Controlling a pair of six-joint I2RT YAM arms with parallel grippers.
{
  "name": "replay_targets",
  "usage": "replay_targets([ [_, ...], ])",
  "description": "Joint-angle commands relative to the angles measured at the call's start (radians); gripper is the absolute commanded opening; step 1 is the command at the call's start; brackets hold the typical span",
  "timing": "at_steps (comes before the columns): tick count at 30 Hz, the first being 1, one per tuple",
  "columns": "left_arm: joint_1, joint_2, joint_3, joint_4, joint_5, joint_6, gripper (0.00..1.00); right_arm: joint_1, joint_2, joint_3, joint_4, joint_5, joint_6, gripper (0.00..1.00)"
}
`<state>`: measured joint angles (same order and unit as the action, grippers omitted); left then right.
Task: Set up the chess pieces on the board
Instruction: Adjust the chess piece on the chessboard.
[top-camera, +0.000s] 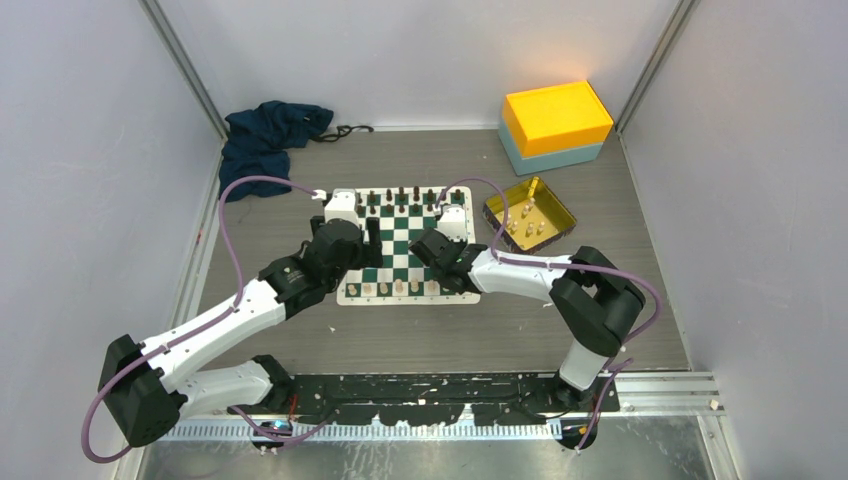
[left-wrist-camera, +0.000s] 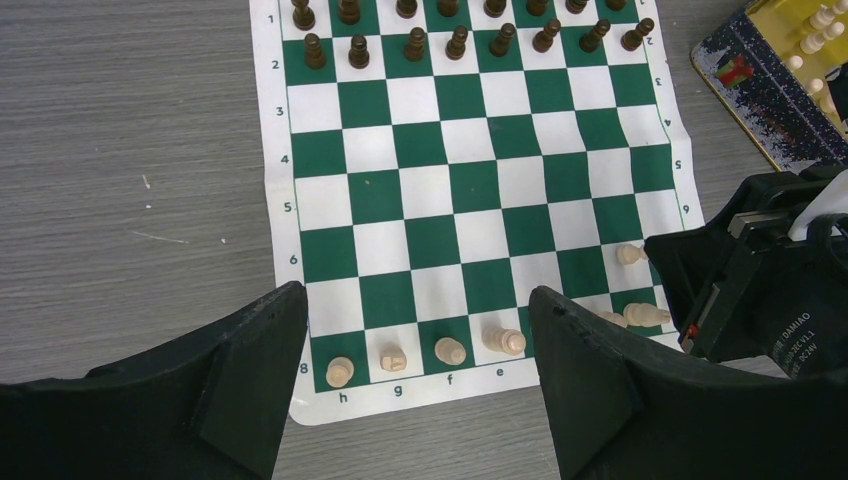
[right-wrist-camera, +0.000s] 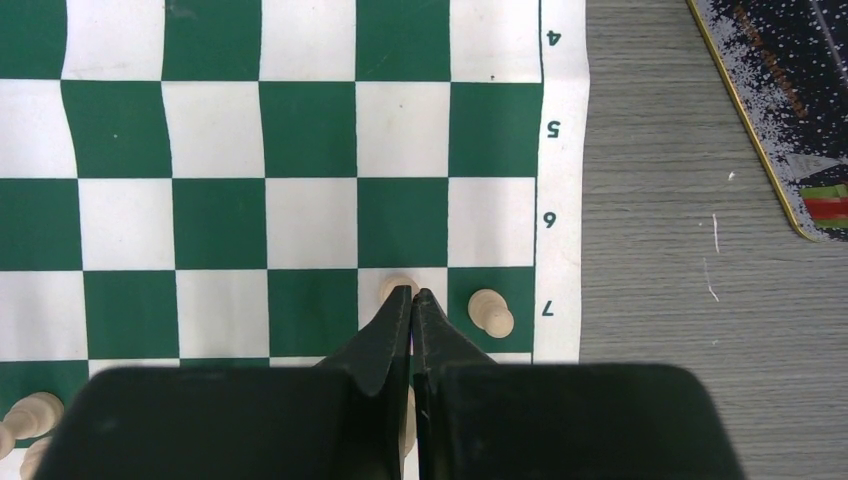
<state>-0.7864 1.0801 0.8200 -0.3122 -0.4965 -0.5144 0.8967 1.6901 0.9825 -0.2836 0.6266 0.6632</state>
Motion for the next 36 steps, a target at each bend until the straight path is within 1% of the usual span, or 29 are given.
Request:
replay_targets([
  [1, -0.004, -0.009, 0.001, 0.035, -0.014, 0.007, 0.82, 0.006, -0.039, 0.007, 0.018, 0.014, -0.003, 0.07],
  [10, -0.004, -0.008, 0.001, 0.037, -0.014, 0.007, 0.82, 0.009, -0.035, 0.014, 0.024, -0.007, -0.015, 0.13],
  [25, -0.004, -0.009, 0.001, 0.038, -0.013, 0.005, 0.82, 0.029, -0.055, 0.027, 0.036, -0.016, -0.042, 0.16],
  [28, -0.003, -0.008, 0.001, 0.036, -0.013, 0.005, 0.82, 0.03, -0.061, 0.028, 0.034, -0.011, -0.043, 0.2],
  [32, -0.004, -0.008, 0.0, 0.037, -0.013, 0.005, 0.81, 0.029, -0.062, 0.03, 0.033, -0.007, -0.043, 0.29],
  [36, -0.003, -0.006, 0.0, 0.038, -0.013, 0.007, 0.82, 0.03, -0.05, 0.036, 0.029, -0.005, -0.042, 0.36],
])
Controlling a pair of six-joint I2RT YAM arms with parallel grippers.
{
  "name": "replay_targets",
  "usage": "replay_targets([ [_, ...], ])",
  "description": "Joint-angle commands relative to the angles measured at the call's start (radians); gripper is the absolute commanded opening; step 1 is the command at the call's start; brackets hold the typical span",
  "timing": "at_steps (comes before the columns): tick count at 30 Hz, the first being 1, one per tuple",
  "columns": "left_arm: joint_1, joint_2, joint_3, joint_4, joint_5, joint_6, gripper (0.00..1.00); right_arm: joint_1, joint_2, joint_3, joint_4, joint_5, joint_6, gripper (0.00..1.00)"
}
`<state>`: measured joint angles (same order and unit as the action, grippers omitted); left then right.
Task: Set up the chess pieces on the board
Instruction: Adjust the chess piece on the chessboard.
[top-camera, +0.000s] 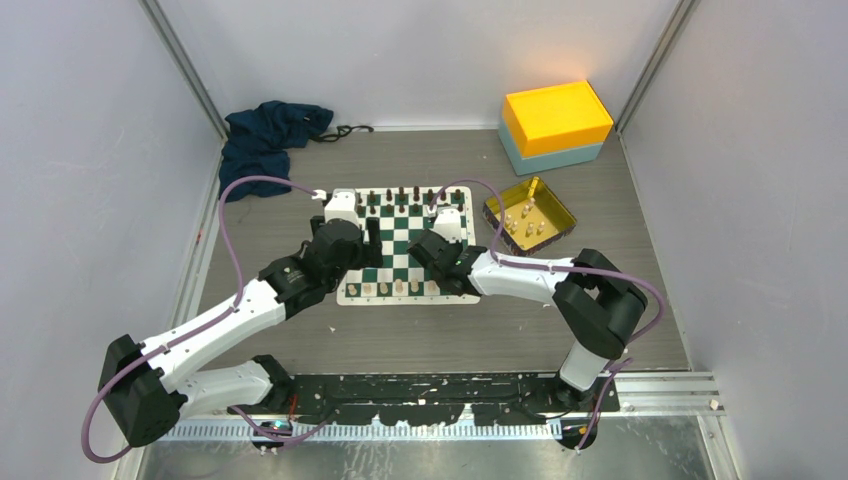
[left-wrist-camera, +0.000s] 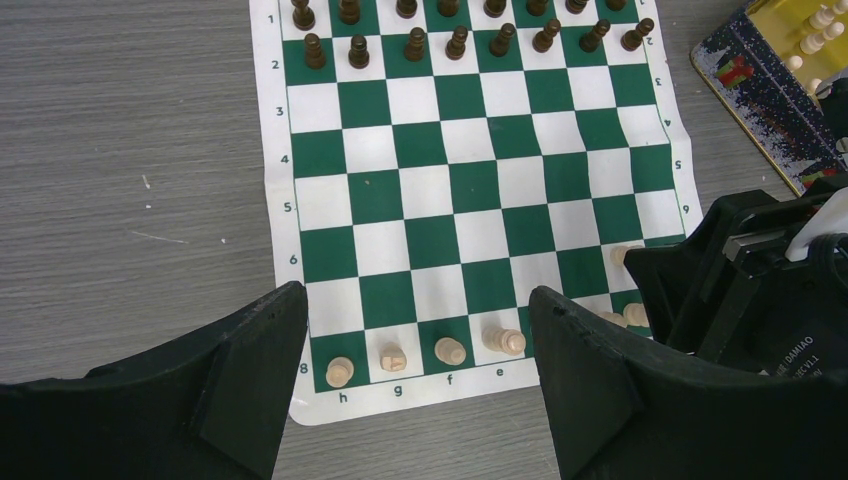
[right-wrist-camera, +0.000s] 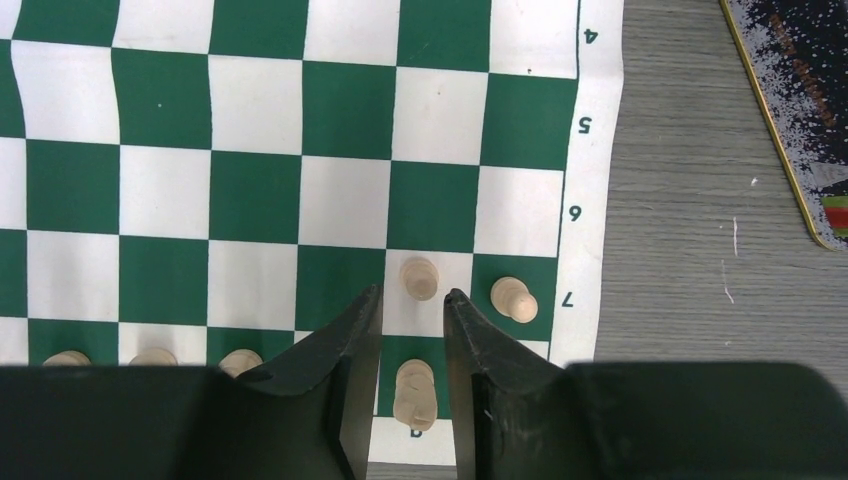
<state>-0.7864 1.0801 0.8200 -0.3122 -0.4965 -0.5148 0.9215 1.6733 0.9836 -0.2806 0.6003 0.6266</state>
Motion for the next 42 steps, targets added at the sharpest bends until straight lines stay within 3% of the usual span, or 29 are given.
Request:
replay_targets([
  [1, -0.003, -0.005, -0.001, 0.038, -0.013, 0.007, 0.81, 0.006, -0.03, 0.034, 0.026, 0.024, -0.005, 0.36],
  [32, -0.003, 0.036, 0.002, 0.059, -0.017, 0.013, 0.82, -0.061, 0.032, -0.012, 0.103, -0.043, -0.001, 0.35],
  [42, -0.002, 0.041, 0.001, 0.062, -0.017, 0.011, 0.81, -0.061, 0.044, -0.017, 0.112, -0.059, 0.008, 0.31],
])
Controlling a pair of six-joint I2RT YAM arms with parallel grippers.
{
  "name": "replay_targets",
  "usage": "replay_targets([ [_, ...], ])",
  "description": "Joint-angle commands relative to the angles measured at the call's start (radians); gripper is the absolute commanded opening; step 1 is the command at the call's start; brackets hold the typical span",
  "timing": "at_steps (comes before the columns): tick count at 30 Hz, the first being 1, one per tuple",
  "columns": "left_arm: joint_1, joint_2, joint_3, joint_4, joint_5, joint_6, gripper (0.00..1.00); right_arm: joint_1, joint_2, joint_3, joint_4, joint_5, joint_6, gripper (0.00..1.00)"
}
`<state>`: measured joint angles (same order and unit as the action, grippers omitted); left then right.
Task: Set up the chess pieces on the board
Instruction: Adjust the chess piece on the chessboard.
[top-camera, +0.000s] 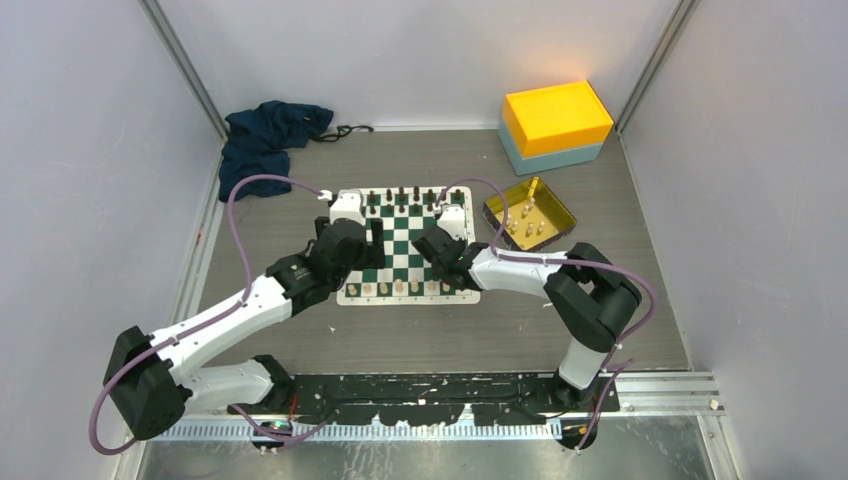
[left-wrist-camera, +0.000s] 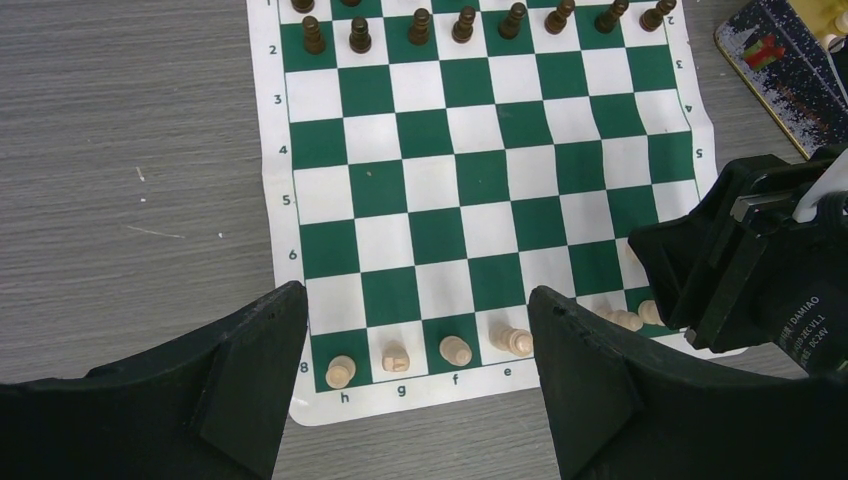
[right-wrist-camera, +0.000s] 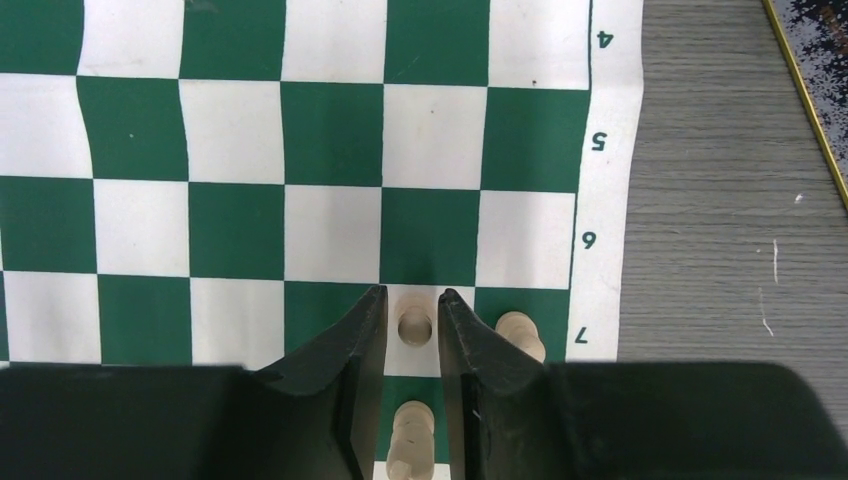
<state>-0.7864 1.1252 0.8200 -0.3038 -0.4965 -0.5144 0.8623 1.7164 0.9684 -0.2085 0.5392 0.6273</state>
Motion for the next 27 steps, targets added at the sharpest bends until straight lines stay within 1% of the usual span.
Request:
replay_targets([
  [1, -0.003, -0.004, 0.001, 0.054, -0.018, 0.011, 0.82, -0.003, 0.0, -0.003, 0.041, 0.002, 0.008, 0.29],
  [7, -0.002, -0.004, -0.002, 0.055, -0.017, 0.011, 0.82, -0.003, 0.001, -0.004, 0.037, 0.002, 0.011, 0.15],
  [12, -0.003, -0.004, -0.001, 0.055, -0.016, 0.011, 0.82, -0.001, -0.014, -0.006, 0.031, 0.01, 0.009, 0.08],
  [27, -0.003, -0.01, 0.001, 0.052, -0.014, 0.007, 0.82, 0.0, -0.065, -0.01, 0.002, 0.031, 0.0, 0.06],
])
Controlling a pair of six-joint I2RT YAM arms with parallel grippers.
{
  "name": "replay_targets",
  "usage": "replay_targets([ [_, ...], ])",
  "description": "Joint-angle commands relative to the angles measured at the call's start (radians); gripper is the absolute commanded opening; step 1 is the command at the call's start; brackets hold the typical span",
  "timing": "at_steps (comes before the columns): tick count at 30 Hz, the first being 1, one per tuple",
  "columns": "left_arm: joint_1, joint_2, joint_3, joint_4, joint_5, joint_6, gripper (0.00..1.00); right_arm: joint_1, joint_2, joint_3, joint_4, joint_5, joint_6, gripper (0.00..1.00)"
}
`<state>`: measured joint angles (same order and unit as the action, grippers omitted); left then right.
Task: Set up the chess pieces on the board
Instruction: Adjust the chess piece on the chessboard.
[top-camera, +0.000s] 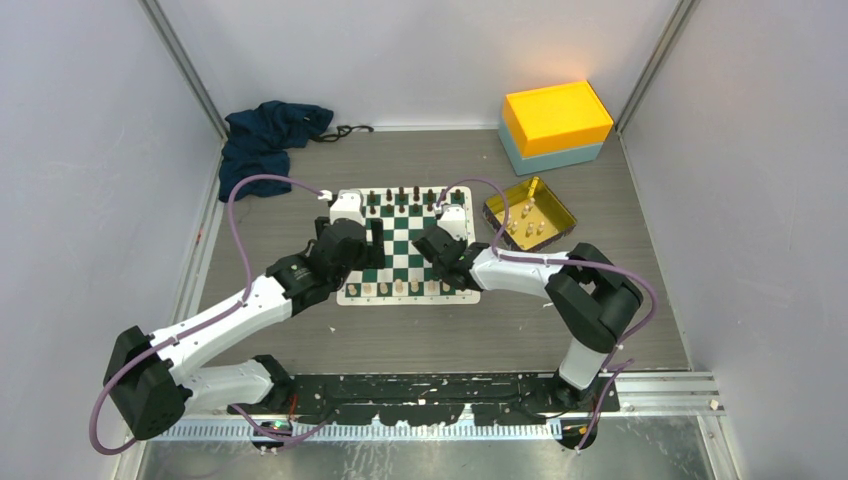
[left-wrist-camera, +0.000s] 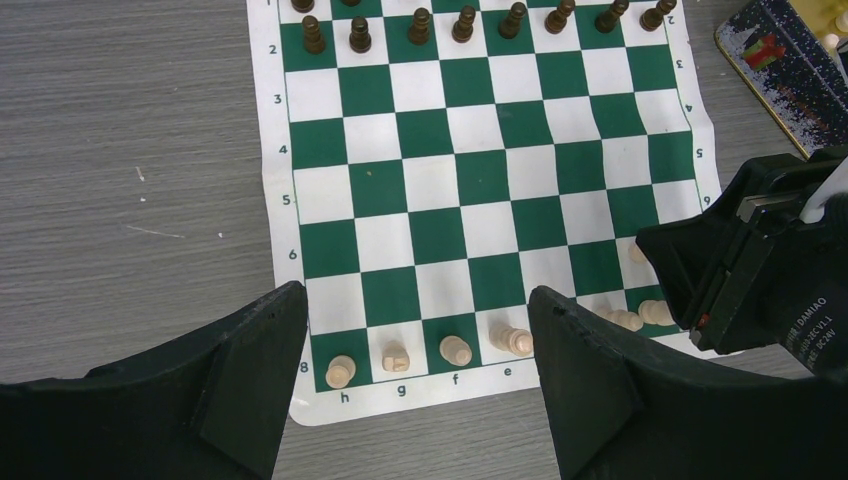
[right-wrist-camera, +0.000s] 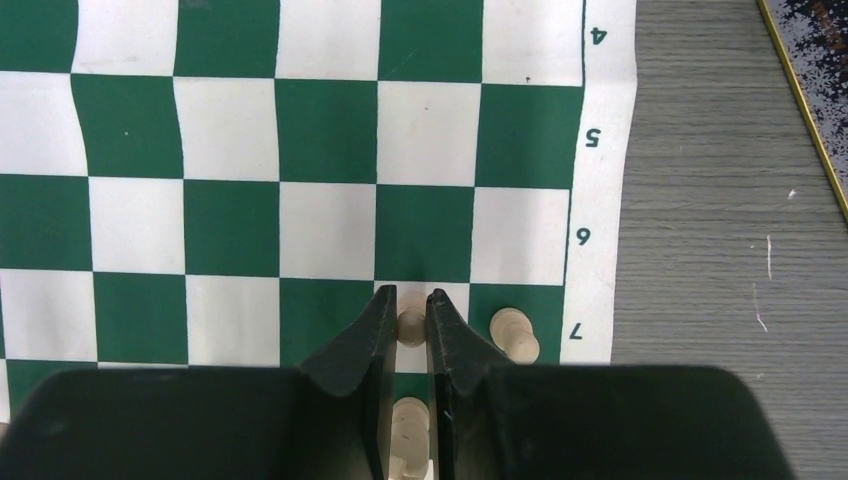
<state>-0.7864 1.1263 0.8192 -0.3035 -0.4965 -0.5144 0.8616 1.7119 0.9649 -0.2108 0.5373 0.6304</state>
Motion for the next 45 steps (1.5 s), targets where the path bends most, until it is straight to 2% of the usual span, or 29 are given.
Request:
replay_targets([
  [1, -0.003, -0.011, 0.001, 0.051, -0.014, 0.007, 0.82, -0.001, -0.063, -0.006, 0.002, 0.033, -0.003, 0.06],
  [45, -0.003, -0.013, -0.002, 0.053, -0.011, 0.005, 0.81, 0.015, -0.047, 0.008, -0.021, 0.003, 0.012, 0.06],
])
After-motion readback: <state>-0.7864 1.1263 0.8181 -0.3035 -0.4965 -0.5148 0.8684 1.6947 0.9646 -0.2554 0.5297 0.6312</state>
